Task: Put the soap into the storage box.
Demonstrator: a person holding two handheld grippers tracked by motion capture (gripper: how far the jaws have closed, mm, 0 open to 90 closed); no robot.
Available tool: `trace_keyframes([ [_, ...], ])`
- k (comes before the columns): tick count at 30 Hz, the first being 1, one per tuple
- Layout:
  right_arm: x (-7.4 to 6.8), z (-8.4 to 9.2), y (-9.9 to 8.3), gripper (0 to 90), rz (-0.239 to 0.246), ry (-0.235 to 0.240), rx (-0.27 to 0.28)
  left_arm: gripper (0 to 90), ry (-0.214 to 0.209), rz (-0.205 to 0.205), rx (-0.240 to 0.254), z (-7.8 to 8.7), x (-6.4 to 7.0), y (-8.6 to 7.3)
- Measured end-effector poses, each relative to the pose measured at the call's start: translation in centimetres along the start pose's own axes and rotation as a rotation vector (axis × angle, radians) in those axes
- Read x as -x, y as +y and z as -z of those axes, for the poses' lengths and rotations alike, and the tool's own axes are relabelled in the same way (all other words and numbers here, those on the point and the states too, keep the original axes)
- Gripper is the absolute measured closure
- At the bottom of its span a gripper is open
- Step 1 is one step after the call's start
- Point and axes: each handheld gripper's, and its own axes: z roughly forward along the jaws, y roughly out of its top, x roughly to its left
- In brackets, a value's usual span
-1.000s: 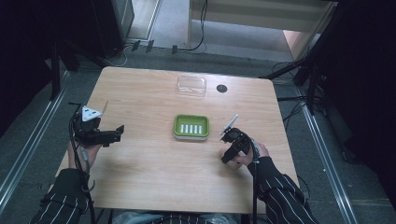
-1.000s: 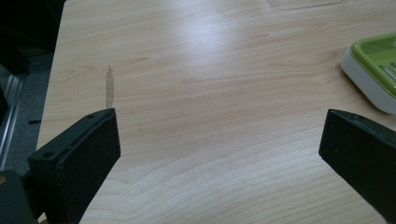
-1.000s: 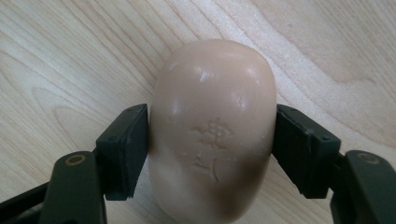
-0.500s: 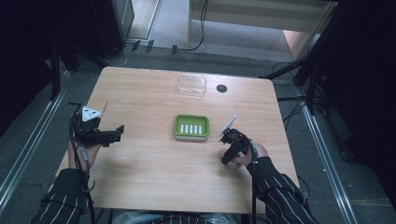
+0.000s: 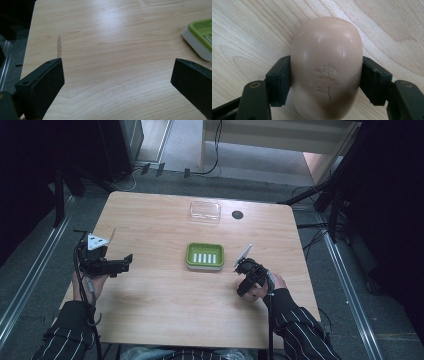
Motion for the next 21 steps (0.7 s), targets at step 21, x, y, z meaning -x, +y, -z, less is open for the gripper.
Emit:
trace_keyframes([
  [21,0.64,1.00,-0.19,33.5,-0.005,0.000,0.006,0.0,-0.002,0.000,0.003,-0.05,0.03,0.01],
])
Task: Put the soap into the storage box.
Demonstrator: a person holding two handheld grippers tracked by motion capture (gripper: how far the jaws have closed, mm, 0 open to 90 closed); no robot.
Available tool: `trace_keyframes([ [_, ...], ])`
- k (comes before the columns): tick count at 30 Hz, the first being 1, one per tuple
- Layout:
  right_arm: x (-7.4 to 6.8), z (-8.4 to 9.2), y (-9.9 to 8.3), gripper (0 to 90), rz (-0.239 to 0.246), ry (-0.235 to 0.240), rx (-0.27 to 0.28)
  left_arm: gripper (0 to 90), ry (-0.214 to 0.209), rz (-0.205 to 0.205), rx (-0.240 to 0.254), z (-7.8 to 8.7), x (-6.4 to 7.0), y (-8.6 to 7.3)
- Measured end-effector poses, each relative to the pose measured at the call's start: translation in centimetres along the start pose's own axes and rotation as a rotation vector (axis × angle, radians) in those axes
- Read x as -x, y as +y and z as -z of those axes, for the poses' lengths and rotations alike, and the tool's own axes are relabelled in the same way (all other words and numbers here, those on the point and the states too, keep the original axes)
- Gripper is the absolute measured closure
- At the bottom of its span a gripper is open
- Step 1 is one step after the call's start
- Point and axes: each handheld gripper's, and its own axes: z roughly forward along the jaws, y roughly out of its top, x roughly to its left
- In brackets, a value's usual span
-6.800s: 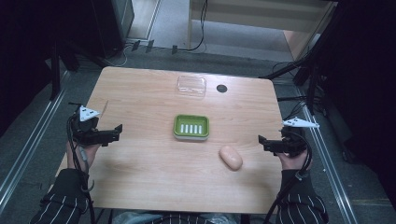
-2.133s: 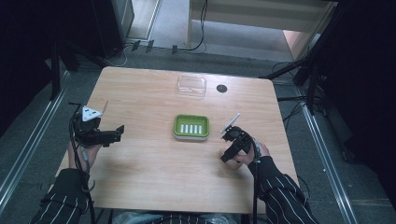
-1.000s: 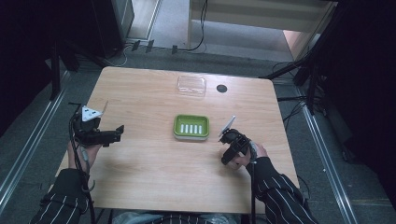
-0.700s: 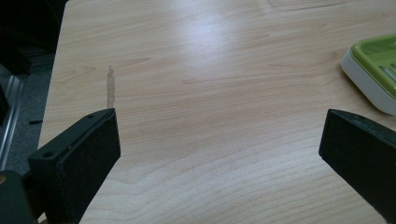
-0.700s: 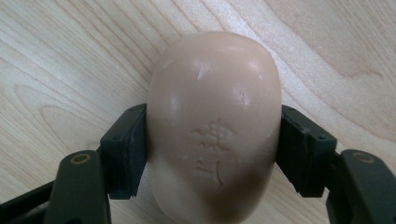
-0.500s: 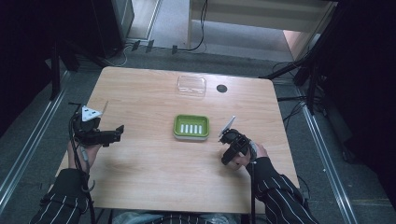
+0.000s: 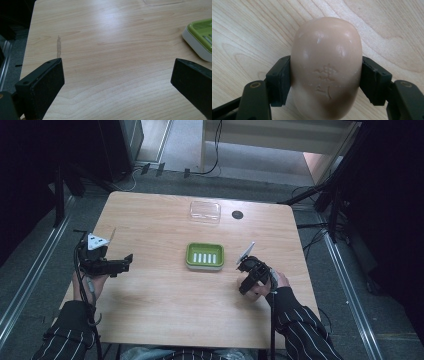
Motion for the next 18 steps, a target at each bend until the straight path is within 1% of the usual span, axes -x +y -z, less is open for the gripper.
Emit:
trace_keyframes([
  [6,0.1,0.4,0.0,33.5,0.001,-0.001,-0.002,0.0,-0.001,0.000,-0.003,0.0,0.0,0.0],
  [18,0.7,1.6,-0.1,33.5,-0.008,-0.007,0.027,0.0,-0.001,0.000,-0.001,0.0,0.0,0.0],
])
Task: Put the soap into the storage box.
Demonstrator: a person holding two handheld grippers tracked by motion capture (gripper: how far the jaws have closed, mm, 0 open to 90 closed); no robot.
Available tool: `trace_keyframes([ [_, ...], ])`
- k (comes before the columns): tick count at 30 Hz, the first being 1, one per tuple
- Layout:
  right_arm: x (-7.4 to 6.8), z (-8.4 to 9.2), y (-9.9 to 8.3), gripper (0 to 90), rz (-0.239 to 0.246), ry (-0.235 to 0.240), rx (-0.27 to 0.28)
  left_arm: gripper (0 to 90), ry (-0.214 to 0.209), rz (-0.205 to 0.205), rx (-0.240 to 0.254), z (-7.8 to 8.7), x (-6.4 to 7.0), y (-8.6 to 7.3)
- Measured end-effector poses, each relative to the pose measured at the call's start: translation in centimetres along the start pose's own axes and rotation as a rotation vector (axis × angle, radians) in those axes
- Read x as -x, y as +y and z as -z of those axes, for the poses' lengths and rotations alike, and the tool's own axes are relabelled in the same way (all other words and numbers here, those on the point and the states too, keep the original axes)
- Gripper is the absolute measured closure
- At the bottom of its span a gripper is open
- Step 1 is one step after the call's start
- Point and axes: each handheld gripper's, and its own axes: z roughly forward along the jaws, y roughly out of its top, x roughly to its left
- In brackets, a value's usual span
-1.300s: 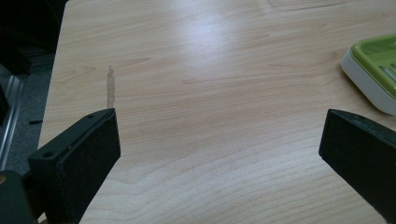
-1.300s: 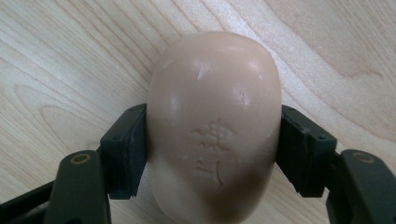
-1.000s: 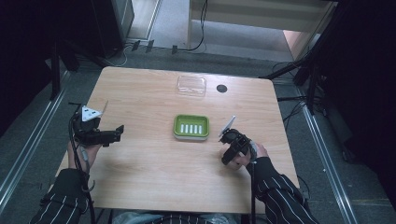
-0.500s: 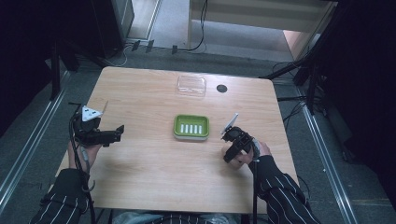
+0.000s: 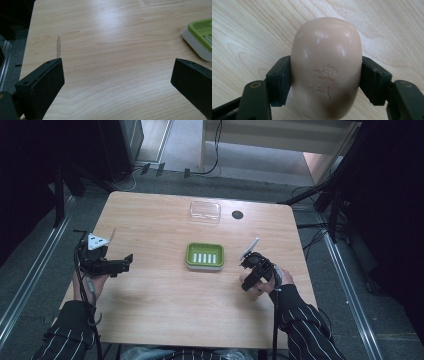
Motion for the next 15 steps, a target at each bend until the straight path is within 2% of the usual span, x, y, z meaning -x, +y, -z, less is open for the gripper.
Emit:
trace_keyframes([
  [15,0.2,1.5,0.9,33.6,0.015,-0.009,0.023,0.0,-0.002,0.001,0.000,0.0,0.0,0.0],
])
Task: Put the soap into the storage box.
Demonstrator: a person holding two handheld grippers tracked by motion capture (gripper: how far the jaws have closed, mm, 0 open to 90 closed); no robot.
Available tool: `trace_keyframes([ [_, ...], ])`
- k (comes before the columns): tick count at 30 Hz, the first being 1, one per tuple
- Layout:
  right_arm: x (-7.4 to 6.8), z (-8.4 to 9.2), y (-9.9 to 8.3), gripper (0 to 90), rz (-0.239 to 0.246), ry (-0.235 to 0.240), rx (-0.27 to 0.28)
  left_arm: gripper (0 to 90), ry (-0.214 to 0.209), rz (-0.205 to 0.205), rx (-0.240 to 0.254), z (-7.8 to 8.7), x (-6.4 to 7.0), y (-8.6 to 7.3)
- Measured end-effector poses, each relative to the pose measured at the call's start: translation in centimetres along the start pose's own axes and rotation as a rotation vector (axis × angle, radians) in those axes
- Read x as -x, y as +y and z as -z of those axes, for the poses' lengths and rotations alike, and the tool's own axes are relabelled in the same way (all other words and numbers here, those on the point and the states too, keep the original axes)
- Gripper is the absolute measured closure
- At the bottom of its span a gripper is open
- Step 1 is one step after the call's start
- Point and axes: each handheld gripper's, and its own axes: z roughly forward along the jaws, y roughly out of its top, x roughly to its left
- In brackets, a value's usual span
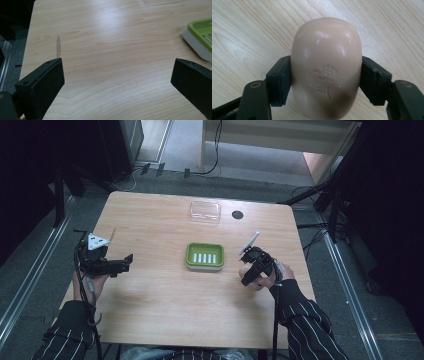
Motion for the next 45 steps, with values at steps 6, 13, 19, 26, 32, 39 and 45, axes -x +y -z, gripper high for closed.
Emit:
trace_keyframes([
  [6,0.1,0.7,0.4,33.6,0.027,-0.002,0.021,0.0,0.000,-0.001,-0.002,0.0,0.0,0.0],
  [13,0.1,1.0,1.0,33.6,0.052,-0.005,0.029,0.0,0.000,0.001,0.000,0.0,0.0,0.0],
  [19,0.2,1.3,1.5,33.6,0.066,-0.008,0.033,0.0,-0.001,0.001,0.000,0.0,0.0,0.0],
  [26,0.6,1.8,2.1,33.7,0.088,-0.007,0.051,0.0,-0.002,0.002,-0.002,0.0,0.0,0.0],
  [32,0.9,1.9,2.7,33.7,0.110,-0.002,0.058,0.0,0.000,0.002,-0.002,0.0,-0.1,-0.1],
  [39,0.8,2.0,3.5,33.7,0.143,-0.003,0.066,0.0,-0.001,0.003,-0.002,0.0,-0.1,-0.1],
  [45,0.8,2.5,4.3,33.7,0.163,-0.006,0.067,0.0,-0.001,0.004,-0.003,0.0,-0.1,-0.1],
])
